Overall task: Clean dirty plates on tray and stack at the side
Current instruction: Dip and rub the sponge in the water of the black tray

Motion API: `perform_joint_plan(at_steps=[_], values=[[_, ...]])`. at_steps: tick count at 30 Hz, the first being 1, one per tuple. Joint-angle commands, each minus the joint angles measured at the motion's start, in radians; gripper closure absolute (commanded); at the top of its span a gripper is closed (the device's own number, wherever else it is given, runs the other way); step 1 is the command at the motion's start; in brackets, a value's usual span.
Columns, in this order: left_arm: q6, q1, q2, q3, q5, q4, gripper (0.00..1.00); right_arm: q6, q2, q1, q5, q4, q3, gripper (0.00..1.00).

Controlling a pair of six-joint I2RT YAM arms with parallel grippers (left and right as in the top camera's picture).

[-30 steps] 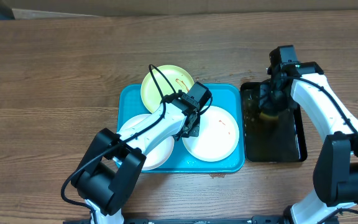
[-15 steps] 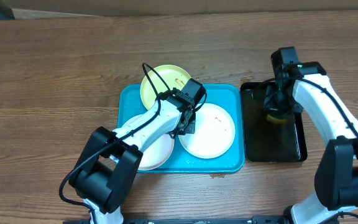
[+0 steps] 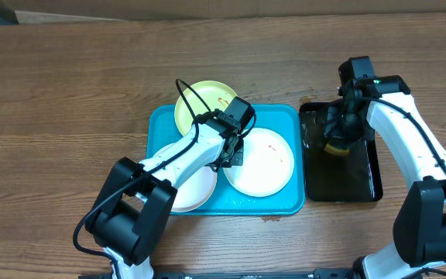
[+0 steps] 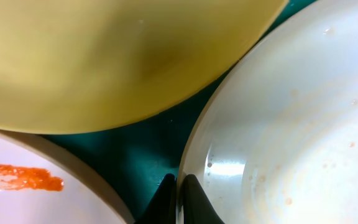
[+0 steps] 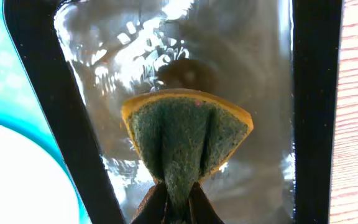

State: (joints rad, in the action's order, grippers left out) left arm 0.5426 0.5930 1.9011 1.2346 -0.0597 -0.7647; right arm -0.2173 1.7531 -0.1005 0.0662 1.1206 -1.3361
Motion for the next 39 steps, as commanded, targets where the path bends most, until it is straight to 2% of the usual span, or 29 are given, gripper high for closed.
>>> perform_joint_plan(at_steps=[1, 13, 20, 21, 22, 23, 24, 29, 34, 37, 38, 39], values=[[-0.012, -0.004, -0.01, -0.001, 0.033, 0.007, 0.96, -0.011, -0.024, -0.002, 0.0, -0.018, 0.043, 0.96], [-0.012, -0.004, -0.01, -0.001, 0.035, 0.014, 0.96, -0.011, -0.024, -0.001, 0.004, -0.238, 0.217, 0.96], [-0.013, -0.004, -0.01, -0.001, 0.034, 0.014, 0.96, -0.012, -0.024, -0.001, 0.003, -0.311, 0.298, 0.96], [-0.013, -0.004, -0.01, -0.001, 0.034, 0.014, 0.96, -0.012, -0.024, -0.001, 0.003, -0.312, 0.3, 0.89], [-0.013, -0.004, -0.01, -0.001, 0.035, 0.014, 0.96, -0.012, -0.024, -0.001, 0.003, -0.311, 0.3, 0.7], [-0.013, -0.004, -0.01, -0.001, 0.035, 0.014, 0.96, -0.012, -0.024, -0.001, 0.0, -0.307, 0.3, 0.58], [-0.013, -0.004, -0.01, -0.001, 0.034, 0.014, 0.96, -0.012, -0.024, -0.001, -0.003, -0.299, 0.3, 0.53], [-0.013, -0.004, -0.01, -0.001, 0.035, 0.011, 0.96, -0.051, -0.024, -0.002, -0.01, -0.238, 0.3, 0.47], [-0.012, -0.004, -0.01, -0.001, 0.035, 0.011, 0.95, -0.063, -0.024, -0.003, -0.051, -0.237, 0.316, 0.46], [-0.013, -0.004, -0.01, -0.001, 0.035, 0.011, 0.95, -0.072, -0.024, -0.003, -0.053, -0.238, 0.342, 0.49], [-0.013, -0.004, -0.01, -0.001, 0.035, 0.01, 0.96, -0.072, -0.024, -0.003, -0.053, -0.243, 0.352, 0.54], [-0.013, -0.004, -0.01, -0.001, 0.035, 0.01, 0.95, -0.072, -0.024, -0.003, -0.053, -0.253, 0.364, 0.71]])
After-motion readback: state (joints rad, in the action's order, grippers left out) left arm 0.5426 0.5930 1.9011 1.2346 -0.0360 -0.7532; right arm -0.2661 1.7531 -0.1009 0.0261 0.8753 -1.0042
